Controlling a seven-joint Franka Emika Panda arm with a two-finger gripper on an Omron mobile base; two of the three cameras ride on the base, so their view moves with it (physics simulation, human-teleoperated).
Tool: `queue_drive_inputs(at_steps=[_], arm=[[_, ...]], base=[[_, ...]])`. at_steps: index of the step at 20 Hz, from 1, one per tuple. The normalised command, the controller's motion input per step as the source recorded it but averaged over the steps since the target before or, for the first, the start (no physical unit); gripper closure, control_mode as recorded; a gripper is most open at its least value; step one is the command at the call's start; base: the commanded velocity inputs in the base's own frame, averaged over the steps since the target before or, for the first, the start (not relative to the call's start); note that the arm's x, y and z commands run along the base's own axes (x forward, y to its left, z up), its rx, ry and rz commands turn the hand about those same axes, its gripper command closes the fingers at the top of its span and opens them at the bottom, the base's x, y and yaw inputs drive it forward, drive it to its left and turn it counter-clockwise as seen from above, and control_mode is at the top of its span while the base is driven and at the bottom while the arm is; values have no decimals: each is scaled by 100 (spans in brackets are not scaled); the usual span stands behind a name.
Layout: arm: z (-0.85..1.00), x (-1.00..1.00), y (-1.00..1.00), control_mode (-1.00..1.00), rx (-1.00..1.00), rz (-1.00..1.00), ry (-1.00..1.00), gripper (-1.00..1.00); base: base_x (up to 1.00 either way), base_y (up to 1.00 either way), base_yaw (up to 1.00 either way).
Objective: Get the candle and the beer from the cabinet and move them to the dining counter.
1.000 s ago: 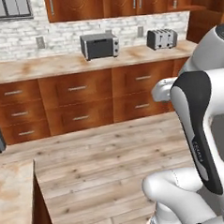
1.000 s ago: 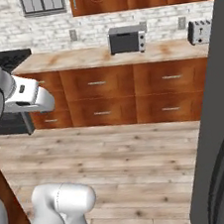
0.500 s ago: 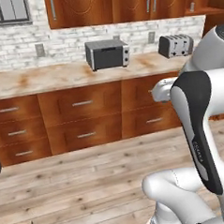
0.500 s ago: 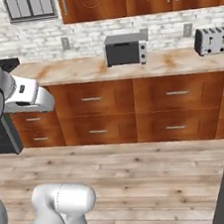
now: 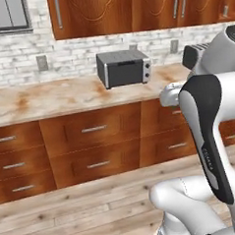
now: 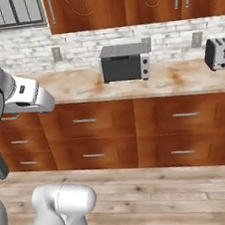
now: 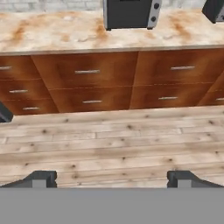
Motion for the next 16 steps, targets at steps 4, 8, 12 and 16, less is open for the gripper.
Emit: queue_drive_inputs(at_steps=[4,8,12,16], arm=[[0,0,0,100,0,0,0,-100],[0,0,0,100,0,0,0,-100],[0,0,0,100,0,0,0,-100],[0,0,0,100,0,0,0,-100]], base=[[100,-2,0],[100,-52,-22],[100,-100,-10],[100,-100,0]])
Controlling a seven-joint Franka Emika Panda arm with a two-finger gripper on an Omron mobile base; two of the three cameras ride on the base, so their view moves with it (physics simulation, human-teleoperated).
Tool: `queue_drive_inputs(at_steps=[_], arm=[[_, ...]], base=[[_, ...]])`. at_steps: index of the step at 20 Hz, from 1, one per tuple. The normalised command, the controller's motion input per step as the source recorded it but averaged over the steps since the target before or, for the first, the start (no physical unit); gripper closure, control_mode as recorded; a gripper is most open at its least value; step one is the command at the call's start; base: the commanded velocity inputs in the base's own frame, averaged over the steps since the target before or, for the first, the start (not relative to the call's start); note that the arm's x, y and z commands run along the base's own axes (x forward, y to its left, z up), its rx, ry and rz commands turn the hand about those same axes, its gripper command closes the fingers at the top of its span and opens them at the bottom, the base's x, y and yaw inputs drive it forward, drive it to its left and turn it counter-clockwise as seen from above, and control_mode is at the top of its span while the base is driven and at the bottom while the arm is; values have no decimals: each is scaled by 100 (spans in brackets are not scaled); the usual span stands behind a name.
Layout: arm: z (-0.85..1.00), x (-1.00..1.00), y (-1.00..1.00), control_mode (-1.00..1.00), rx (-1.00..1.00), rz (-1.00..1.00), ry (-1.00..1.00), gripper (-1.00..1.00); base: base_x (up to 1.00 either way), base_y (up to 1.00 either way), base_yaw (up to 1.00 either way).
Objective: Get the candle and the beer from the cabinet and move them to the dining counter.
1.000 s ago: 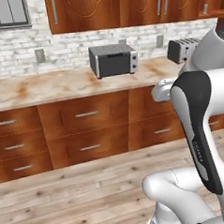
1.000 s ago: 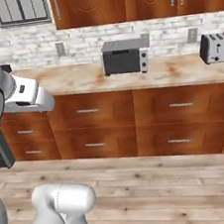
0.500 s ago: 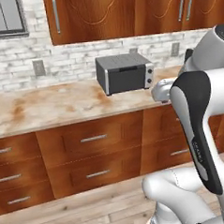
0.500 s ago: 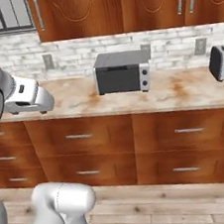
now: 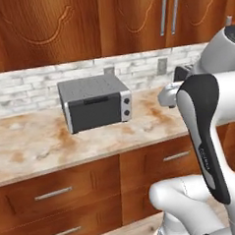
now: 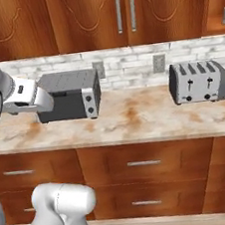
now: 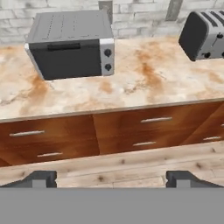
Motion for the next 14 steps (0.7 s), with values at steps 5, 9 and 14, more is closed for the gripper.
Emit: queue_drive_inputs(at_steps=[5,9,14], arm=[[0,0,0,100,0,0,0,-100],[0,0,0,100,0,0,0,-100],[0,0,0,100,0,0,0,-100]], base=[[86,-100,5],[24,-100,7],[0,-99,7]])
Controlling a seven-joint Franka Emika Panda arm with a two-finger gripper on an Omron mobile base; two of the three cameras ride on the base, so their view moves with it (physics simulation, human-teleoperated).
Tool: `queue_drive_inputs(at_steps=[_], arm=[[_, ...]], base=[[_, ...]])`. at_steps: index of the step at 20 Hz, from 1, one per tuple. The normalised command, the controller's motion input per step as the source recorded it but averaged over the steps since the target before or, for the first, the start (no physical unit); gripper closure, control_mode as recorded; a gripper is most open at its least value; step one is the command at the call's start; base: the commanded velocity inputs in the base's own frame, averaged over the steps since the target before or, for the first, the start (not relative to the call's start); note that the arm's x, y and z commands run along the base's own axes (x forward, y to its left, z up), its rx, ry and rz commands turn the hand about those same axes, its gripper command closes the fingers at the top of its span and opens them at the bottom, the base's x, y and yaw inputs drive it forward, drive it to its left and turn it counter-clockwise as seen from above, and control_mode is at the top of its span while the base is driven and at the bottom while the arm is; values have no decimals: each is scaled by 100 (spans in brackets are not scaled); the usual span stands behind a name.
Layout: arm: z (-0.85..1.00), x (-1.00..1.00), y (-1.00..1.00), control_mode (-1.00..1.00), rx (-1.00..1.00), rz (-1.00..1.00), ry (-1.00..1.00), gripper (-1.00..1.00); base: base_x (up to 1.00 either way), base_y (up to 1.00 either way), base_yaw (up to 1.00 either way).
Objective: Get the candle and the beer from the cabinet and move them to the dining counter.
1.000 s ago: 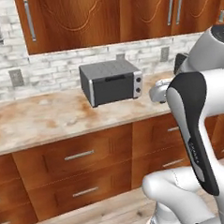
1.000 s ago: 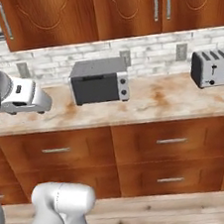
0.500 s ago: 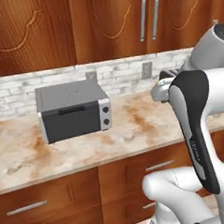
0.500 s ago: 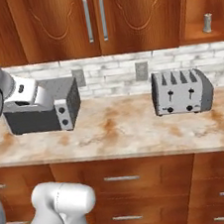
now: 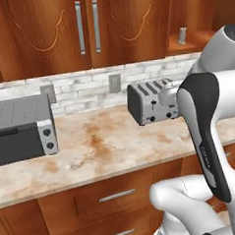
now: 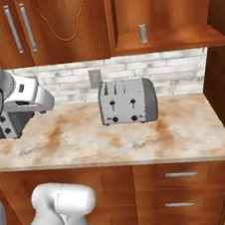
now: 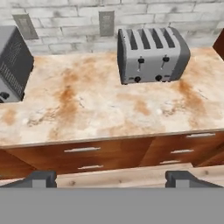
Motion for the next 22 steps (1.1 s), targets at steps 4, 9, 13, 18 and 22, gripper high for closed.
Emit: queue_drive_inputs(at_steps=[4,9,13,18,22], arm=[[0,0,0,100,0,0,0,-100],[0,0,0,100,0,0,0,-100],[0,0,0,100,0,0,0,-100],[0,0,0,100,0,0,0,-100],[0,0,0,100,0,0,0,-100]], base=[[4,-98,12],[18,-54,3],[36,-37,0],[49,-36,0],[52,-41,0]])
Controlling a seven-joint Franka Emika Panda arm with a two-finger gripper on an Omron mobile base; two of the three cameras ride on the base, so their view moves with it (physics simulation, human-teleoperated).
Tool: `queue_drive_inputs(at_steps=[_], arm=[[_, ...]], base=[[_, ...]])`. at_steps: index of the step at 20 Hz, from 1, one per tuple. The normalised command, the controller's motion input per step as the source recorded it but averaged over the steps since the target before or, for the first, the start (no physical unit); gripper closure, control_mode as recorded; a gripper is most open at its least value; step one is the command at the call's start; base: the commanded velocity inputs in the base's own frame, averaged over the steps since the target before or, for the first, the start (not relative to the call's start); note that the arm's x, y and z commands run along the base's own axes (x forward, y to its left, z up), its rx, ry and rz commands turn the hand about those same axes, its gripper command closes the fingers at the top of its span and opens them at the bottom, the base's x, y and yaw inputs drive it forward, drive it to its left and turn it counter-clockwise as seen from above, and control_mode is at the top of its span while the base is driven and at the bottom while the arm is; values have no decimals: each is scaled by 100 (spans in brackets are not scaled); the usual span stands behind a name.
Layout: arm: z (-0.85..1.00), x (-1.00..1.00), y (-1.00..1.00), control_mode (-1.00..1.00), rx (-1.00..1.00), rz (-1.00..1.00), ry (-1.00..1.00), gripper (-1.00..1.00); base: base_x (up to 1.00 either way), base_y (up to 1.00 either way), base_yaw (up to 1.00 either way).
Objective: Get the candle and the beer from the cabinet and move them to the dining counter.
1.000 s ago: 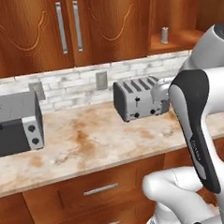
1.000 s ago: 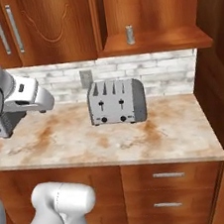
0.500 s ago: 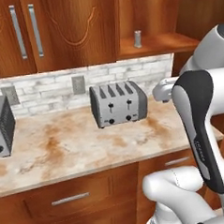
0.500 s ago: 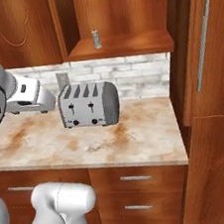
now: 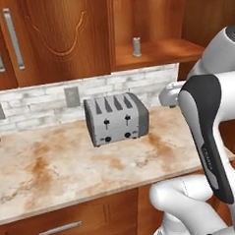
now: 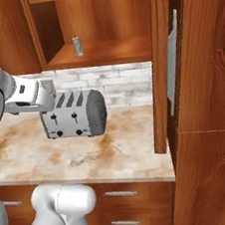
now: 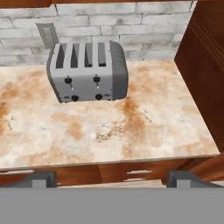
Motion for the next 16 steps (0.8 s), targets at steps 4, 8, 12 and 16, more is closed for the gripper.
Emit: queue_drive_inputs(at_steps=[4,8,12,16], arm=[[0,0,0,100,0,0,0,-100],[0,0,0,100,0,0,0,-100],[0,0,0,100,0,0,0,-100],[0,0,0,100,0,0,0,-100]], base=[[46,-45,1],[34,-42,8],[34,-34,10],[35,-27,9]])
